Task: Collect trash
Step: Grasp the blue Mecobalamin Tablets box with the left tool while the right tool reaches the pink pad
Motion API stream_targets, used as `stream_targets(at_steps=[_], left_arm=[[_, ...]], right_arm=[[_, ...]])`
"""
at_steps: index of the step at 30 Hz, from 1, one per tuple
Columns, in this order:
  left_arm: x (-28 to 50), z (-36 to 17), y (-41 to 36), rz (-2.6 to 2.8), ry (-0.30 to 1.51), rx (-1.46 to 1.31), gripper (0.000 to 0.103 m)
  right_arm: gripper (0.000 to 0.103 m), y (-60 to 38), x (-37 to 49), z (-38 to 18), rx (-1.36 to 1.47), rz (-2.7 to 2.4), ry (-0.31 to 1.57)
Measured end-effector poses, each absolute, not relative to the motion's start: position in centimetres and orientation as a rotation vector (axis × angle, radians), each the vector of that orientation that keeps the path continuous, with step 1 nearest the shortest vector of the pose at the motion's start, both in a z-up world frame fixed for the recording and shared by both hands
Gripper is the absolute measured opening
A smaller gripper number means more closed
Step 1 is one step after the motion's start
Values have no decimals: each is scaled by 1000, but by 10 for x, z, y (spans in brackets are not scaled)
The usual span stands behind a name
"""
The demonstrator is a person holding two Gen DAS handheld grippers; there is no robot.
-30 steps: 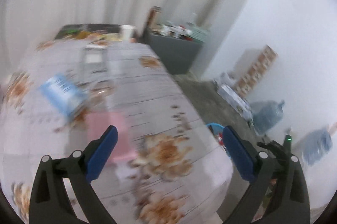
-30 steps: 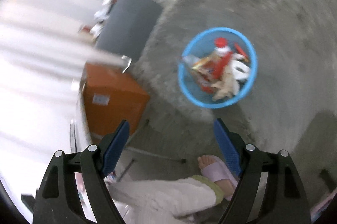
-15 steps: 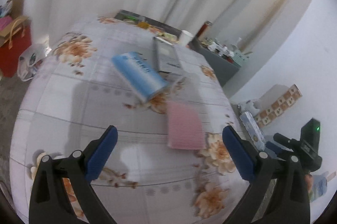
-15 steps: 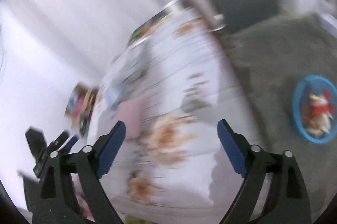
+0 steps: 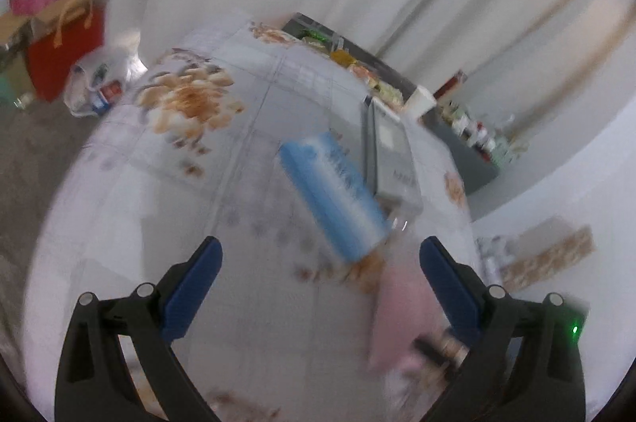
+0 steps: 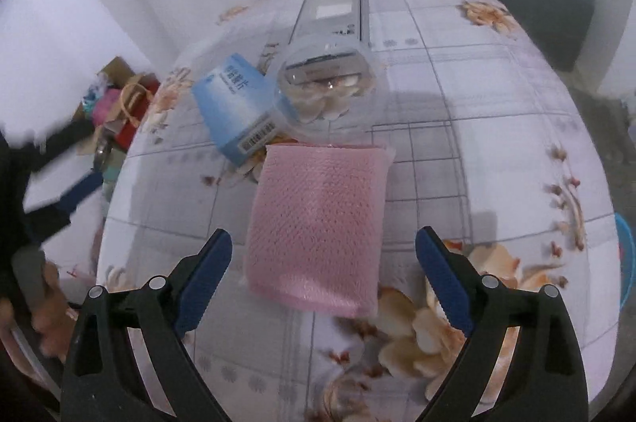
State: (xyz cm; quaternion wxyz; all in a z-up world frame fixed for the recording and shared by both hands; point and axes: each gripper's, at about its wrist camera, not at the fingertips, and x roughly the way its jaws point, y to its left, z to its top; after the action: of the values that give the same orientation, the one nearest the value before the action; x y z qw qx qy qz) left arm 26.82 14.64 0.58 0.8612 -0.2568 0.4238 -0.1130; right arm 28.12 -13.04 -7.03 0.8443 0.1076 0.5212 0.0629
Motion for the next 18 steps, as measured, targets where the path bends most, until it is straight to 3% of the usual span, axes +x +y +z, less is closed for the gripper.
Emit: stream_targets(at_steps=[10, 18], left_arm=[[357, -28, 116, -124, 987, -552, 97], [386, -51, 98, -53, 1025, -541, 97]], right_arm=[[89, -116, 286, -86, 86, 114, 1072], [89, -138, 270, -89, 92, 106, 1068]])
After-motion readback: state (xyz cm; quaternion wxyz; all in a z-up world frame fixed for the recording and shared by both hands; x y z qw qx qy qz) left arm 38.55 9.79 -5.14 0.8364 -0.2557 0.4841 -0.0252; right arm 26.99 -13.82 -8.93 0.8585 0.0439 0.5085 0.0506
